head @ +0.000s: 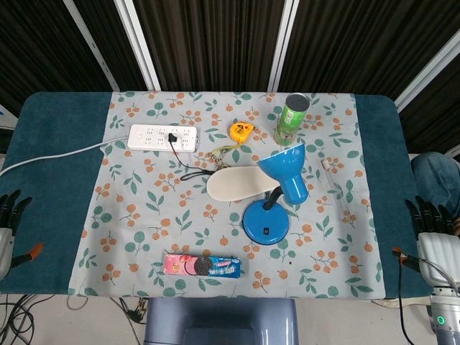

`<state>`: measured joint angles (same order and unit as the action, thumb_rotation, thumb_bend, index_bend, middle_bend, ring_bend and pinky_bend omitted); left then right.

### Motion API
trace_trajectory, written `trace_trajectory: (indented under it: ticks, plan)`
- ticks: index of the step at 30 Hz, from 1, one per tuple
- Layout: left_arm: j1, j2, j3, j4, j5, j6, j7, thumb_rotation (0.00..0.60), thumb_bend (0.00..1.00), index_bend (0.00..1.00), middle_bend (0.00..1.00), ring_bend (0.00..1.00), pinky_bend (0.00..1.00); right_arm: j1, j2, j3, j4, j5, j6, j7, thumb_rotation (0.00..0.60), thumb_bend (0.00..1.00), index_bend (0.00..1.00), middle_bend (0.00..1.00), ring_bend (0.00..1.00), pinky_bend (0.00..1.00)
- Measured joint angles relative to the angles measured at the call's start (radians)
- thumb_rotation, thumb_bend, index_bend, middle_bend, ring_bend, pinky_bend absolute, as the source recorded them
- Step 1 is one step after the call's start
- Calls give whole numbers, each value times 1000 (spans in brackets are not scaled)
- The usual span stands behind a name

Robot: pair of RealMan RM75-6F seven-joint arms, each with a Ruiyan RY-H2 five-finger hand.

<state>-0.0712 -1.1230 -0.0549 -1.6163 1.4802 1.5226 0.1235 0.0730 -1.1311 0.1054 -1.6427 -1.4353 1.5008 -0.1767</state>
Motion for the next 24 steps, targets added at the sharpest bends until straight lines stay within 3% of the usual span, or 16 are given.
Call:
trace_trajectory:
  ticks: [24]
  plan:
    - [1, 2, -4, 0, -9, -1, -2, 600, 161, 117, 7, 0, 56, 4, 5, -17, -20, -17, -16, 7, 600, 239, 52, 18, 47, 0]
